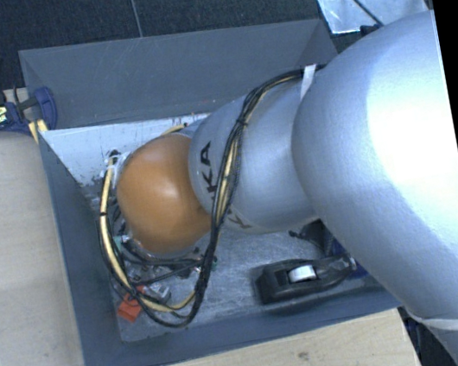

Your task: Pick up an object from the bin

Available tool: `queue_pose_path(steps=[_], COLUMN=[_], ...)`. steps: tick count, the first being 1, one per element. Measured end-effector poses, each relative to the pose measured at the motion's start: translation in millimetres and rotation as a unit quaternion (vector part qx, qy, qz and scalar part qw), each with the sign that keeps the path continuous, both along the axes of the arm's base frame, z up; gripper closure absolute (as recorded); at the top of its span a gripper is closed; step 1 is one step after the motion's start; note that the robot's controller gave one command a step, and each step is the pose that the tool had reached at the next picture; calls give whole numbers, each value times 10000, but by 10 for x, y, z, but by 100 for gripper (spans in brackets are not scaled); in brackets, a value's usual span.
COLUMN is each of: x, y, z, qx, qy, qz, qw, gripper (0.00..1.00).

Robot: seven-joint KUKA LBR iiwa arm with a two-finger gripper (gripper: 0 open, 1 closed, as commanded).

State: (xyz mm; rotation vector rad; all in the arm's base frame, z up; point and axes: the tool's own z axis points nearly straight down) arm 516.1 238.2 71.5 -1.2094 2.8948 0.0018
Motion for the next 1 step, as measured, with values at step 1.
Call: queue_pose_path(steps=[1], x=[59], y=[-67], z=[1542], qx=[12], qy=[-41], qz=[29], qw=[10000], gripper=[100])
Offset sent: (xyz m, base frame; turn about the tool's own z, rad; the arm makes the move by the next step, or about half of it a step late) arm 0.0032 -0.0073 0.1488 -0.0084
